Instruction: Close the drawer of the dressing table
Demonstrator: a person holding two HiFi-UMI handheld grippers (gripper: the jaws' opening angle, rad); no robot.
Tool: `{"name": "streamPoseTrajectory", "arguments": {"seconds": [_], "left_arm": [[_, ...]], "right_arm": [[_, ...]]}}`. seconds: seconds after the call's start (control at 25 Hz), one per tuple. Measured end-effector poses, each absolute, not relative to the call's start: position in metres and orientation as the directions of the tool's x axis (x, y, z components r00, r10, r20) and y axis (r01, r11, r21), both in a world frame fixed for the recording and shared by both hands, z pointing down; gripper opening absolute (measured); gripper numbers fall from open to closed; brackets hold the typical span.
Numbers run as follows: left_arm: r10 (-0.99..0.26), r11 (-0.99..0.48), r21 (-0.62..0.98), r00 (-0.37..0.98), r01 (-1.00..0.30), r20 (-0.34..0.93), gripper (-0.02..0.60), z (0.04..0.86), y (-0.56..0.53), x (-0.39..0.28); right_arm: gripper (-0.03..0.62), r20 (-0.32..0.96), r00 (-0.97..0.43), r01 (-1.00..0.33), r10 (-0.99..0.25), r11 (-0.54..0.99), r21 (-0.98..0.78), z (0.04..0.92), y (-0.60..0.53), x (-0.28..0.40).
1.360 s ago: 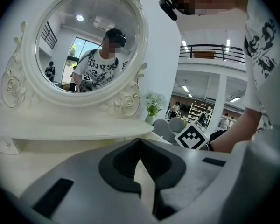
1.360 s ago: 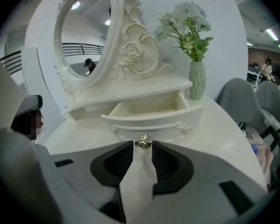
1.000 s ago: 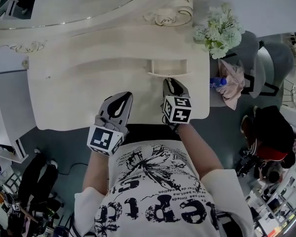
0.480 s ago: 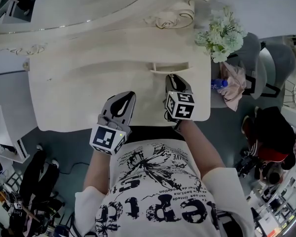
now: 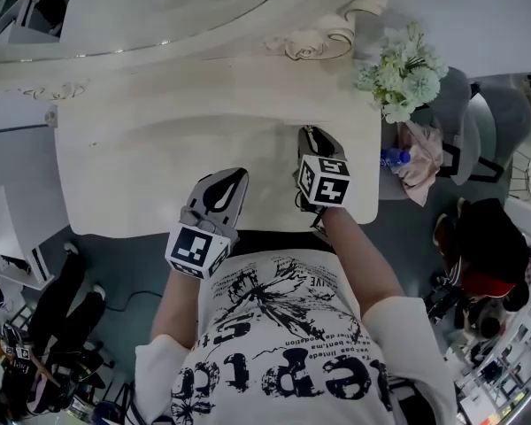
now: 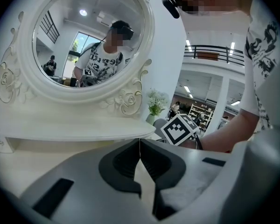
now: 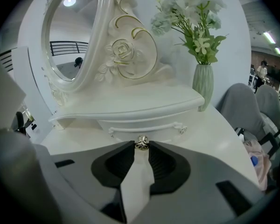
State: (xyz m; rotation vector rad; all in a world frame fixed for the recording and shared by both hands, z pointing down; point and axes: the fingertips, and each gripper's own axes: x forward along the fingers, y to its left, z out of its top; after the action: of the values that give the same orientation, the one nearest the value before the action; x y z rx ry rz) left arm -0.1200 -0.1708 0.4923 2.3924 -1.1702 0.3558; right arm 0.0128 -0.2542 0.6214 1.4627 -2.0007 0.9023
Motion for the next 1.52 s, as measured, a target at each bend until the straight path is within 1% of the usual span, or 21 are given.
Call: {"name": "streamPoseTrajectory", "arguments": {"seconds": [0.64, 1.04, 1.2, 1.4, 1.52], "left_arm": [[-0.701, -0.520, 0.257, 0.579, -0.815, 0.417, 0.020, 0.486, -0.177, -0.125], [-0.710, -0.513, 0.241, 0.565, -0.824, 0.420, 0.020, 0.482, -0.176, -0.131], [-0.709, -0.520, 0.239, 0.570, -0.820, 0.415, 0.020, 0.480, -0.175, -0.129], [-0.709, -0.537, 0.226, 0.580, -0.813, 0.402, 0.020, 0.472, -0.177, -0.124], [-0.715, -0.548, 0.209, 0.583, -0.810, 0.386, 0.020, 0.463, -0.180, -0.121]], "right_arm": [[0.106, 0.720, -0.301, -0.954, -0.626, 0.212, -0.214, 0.622, -0.274, 0.011], [0.106, 0.725, -0.282, -0.952, -0.628, 0.274, -0.133, 0.621, -0.278, 0.009], [0.127, 0.734, -0.274, -0.946, -0.621, 0.313, -0.088, 0.621, -0.271, 0.010], [0.132, 0.707, -0.300, -0.935, -0.641, 0.343, -0.086, 0.600, -0.253, 0.010], [0.132, 0.660, -0.331, -0.924, -0.674, 0.373, -0.081, 0.574, -0.244, 0.010]]}}
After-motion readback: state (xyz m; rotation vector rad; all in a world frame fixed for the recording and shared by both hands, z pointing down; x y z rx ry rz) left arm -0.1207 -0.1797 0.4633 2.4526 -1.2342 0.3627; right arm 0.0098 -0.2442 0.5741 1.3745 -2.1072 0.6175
